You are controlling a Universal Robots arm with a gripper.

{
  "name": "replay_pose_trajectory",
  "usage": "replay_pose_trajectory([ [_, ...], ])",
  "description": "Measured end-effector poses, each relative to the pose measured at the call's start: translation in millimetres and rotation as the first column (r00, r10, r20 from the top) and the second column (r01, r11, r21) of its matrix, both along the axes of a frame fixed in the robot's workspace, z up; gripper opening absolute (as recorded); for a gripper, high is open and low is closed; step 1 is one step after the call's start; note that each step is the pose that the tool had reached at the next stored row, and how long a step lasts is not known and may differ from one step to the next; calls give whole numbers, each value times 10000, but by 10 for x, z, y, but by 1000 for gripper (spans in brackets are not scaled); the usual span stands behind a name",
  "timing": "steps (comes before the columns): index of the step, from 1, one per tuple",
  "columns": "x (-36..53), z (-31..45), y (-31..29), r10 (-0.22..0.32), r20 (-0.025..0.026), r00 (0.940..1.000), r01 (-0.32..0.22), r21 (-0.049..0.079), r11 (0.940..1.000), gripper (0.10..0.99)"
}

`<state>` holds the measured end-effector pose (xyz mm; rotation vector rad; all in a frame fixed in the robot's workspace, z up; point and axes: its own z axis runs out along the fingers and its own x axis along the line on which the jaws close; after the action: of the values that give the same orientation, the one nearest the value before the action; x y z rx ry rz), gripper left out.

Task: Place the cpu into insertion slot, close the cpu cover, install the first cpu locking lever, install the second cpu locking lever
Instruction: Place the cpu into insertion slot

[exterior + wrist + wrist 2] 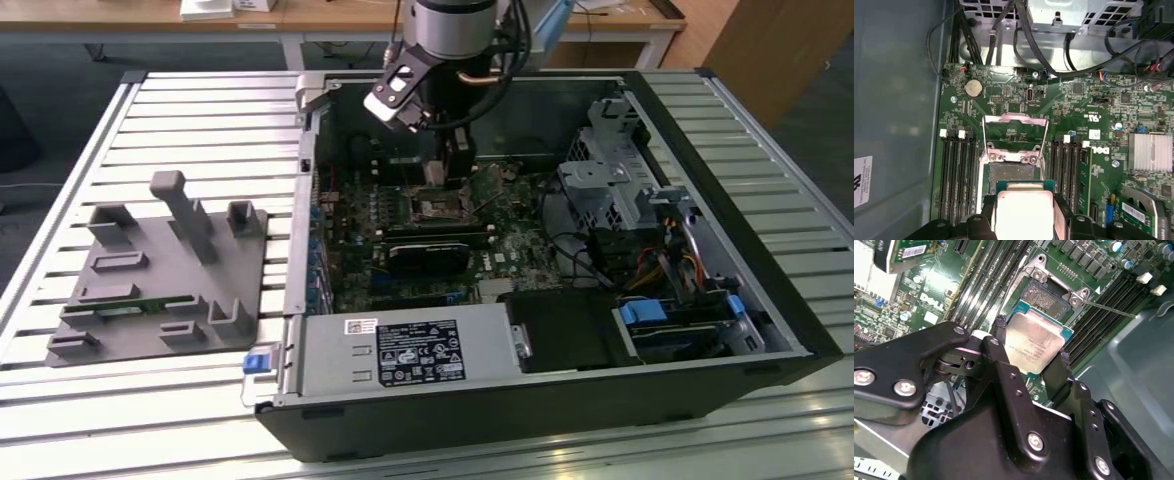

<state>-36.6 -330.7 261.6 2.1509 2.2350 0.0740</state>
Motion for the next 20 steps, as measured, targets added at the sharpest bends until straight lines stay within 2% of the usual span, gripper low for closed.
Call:
replay_pose_trajectory([
  [7, 0, -99, 40, -20, 0, 10000, 20, -34, 10000, 541],
  [8, 0, -111, 50, -27, 0, 10000, 27, -73, 10000, 541],
  [12, 0, -149, 90, -32, 1, 10000, 32, -387, 9992, 541],
  [20, 0, -251, 111, -80, 1, 10000, 80, -400, 9992, 541],
])
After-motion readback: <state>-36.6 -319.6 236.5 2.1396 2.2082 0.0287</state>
